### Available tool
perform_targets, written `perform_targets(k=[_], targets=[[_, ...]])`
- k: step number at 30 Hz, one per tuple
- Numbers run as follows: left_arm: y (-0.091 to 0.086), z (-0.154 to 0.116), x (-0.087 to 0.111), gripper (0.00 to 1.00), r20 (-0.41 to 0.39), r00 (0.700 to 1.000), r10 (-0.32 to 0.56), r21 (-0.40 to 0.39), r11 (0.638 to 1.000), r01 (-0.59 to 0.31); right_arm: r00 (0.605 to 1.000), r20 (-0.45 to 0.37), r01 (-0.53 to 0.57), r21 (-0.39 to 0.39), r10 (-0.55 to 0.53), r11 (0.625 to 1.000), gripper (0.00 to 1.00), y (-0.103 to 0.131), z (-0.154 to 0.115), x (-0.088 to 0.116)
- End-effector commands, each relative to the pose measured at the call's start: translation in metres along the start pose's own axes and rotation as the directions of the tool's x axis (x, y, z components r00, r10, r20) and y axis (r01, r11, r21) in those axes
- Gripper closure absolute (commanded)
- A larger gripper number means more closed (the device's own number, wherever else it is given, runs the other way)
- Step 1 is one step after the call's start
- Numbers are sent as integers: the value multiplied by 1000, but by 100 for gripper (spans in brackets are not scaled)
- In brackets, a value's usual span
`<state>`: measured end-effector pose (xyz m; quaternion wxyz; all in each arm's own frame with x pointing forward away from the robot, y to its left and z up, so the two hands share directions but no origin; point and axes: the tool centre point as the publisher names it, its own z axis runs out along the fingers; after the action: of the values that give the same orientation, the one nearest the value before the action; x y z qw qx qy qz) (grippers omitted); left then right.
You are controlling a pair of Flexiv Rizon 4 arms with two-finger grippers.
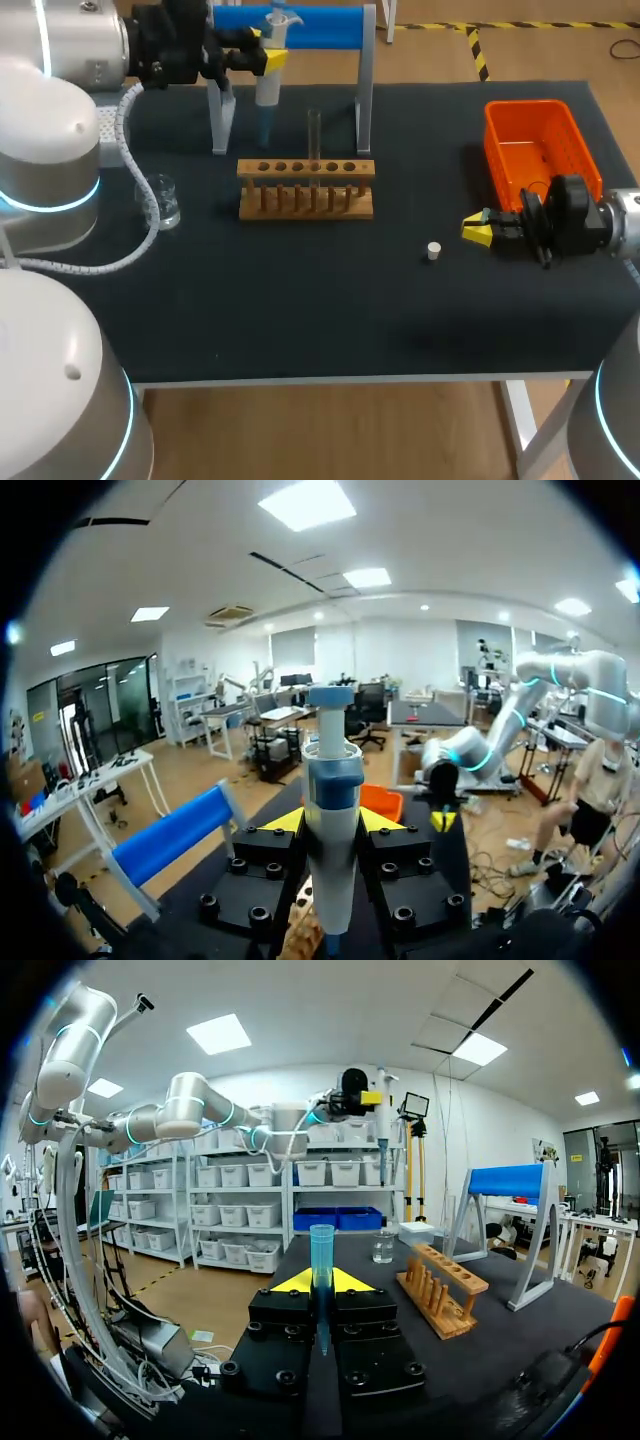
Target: Invert the test tube, pick up the pipette, mount the tip to pipette, aspirate from beaker and dispense into the tube, eject the tip, return the pipette, and cap with the stopper.
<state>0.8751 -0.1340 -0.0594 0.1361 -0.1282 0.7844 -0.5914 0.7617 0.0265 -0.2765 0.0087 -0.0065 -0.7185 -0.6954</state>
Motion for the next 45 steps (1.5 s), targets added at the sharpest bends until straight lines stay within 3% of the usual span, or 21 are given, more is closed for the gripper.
perform_targets(k=[1,9,18,34,45], targets=[[-10,2,19,100,-28,1000,-7,-19,1000,7,1000,1,1,0,-1,1000,100,0,0,1],[-18,32,57,100,-135,990,-30,9,999,31,1000,1,1,0,-1,1000,100,0,0,1],[-42,45,82,100,-204,979,8,70,998,7,1000,1,1,0,-1,1000,100,0,0,1],[-48,47,91,100,-266,964,-29,107,992,60,1000,1,1,0,-1,1000,100,0,0,1],[-67,47,90,100,-289,957,-16,118,992,52,1000,1,1,0,-1,1000,100,0,0,1]])
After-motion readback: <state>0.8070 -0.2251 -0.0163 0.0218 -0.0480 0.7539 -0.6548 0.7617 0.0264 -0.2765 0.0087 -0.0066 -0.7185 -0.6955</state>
